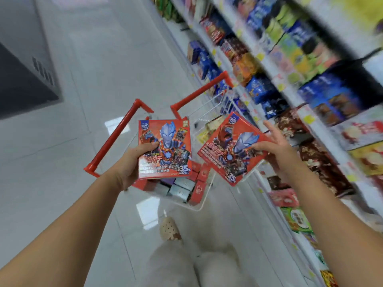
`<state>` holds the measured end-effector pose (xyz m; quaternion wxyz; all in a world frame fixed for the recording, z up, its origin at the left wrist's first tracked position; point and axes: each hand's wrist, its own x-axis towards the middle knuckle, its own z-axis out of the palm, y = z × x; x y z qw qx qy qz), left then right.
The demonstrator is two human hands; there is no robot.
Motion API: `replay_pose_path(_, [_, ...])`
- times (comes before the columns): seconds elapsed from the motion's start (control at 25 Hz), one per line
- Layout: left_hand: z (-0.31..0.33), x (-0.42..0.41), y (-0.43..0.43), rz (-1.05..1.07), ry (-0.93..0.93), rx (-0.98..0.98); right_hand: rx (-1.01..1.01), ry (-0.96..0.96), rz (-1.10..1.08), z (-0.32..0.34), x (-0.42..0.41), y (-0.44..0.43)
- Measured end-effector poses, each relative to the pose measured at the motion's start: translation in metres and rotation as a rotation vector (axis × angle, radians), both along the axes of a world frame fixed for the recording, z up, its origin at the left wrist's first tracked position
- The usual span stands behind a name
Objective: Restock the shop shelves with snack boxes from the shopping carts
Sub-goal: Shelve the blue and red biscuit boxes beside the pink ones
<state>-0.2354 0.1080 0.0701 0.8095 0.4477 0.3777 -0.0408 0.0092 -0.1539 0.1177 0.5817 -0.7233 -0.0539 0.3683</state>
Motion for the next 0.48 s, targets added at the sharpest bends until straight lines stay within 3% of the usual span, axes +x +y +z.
replay_pose_path(0.12, [0.045, 0.035, -0.038, -0.058, -0.08, 0.059, 0.152, -0.056, -0.14, 0.06, -0.003, -0.063])
replay_pose_path(0.24, [0.075, 0.071, -0.091, -0.175, -0.118, 0.125, 0.316, 0.009, -0.33, 0.106, -0.007, -0.123])
replay_pose_path(0.48, [0.101, 0.126, -0.253, -0.338, -0.116, 0.186, 0.341, 0.145, -0.333, 0.141, -0.039, -0.211])
